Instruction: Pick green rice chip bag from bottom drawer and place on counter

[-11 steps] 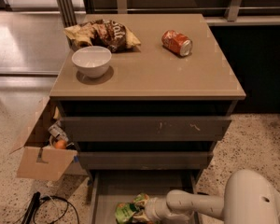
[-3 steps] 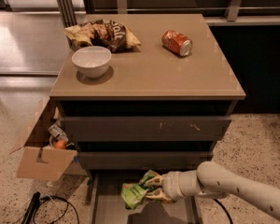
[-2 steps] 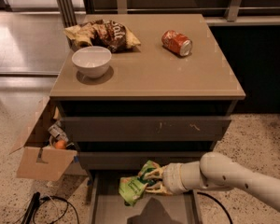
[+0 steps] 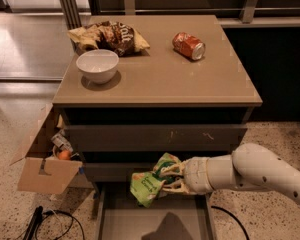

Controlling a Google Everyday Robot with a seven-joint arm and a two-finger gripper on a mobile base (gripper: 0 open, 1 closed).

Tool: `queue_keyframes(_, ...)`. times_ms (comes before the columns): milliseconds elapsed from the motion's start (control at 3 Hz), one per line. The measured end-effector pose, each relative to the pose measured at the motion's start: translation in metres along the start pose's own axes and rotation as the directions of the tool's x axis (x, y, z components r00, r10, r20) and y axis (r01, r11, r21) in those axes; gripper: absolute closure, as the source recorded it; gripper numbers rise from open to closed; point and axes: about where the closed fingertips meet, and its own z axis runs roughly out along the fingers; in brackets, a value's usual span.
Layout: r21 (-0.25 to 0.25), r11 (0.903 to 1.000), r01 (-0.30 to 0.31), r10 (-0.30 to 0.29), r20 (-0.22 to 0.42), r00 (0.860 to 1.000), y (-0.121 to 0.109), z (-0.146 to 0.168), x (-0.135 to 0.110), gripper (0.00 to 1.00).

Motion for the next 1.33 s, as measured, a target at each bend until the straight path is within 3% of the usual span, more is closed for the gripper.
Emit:
queue_keyframes(333, 0.048, 0.9983, 0.034, -0.033, -0.023, 0.999, -0.022, -0.052, -0.031, 1.0)
queue_keyframes(1000, 0.067, 0.997, 0.039, -0.038, -0.018, 0.999, -0.032, -0.059, -0.041, 1.0)
queue_keyframes(1333, 0.137, 0.9879, 0.073, -0.072, -0.01, 0.997, -0.062, -0.091, -0.077, 1.0)
